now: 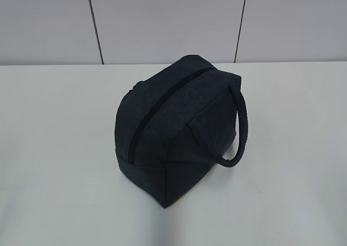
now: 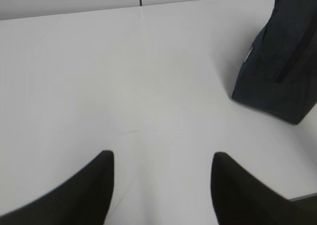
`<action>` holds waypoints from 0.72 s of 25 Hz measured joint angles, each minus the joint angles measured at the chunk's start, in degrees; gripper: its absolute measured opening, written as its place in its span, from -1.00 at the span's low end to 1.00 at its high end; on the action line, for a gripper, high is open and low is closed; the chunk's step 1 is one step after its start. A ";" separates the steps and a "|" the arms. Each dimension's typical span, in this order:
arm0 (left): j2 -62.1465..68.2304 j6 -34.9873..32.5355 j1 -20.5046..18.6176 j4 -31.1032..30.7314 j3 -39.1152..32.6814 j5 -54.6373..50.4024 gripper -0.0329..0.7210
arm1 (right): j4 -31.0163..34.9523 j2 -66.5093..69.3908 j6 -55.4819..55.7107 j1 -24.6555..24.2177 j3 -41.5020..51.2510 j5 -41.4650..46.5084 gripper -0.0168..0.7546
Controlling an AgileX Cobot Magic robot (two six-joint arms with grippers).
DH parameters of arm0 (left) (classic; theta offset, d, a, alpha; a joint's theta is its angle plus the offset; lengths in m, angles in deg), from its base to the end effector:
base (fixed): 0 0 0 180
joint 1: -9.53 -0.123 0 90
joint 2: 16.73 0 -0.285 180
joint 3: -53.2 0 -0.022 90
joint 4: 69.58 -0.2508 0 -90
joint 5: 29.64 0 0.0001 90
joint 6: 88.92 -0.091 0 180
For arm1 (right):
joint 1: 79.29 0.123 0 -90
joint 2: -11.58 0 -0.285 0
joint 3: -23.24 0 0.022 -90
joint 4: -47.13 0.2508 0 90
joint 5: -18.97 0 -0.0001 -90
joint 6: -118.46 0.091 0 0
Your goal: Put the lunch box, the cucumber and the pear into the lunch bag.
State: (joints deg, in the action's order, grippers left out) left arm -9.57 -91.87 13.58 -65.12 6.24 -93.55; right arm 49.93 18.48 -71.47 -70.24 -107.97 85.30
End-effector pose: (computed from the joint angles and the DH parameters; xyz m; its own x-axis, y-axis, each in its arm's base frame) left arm -0.0127 -0.0055 0.2807 -0.4654 0.0501 -0.8837 0.1400 0.9900 -0.0176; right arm -0.0116 0.0023 0.2685 -0.4873 -0.2325 -0.8417 -0.2724 0.9563 -0.1064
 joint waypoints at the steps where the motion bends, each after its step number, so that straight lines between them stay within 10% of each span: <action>1: -0.15 0.00 -0.54 0.06 0.00 0.00 0.09 | 0.00 0.00 0.00 -0.47 0.00 0.00 0.05; 18: -0.16 0.00 -3.27 0.14 0.00 0.00 0.00 | -0.43 0.00 0.00 -3.44 0.00 0.00 0.05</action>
State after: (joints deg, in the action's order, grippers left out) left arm -9.74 -91.87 10.32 -64.98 6.24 -93.55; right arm 49.49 18.48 -71.47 -73.68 -107.97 85.30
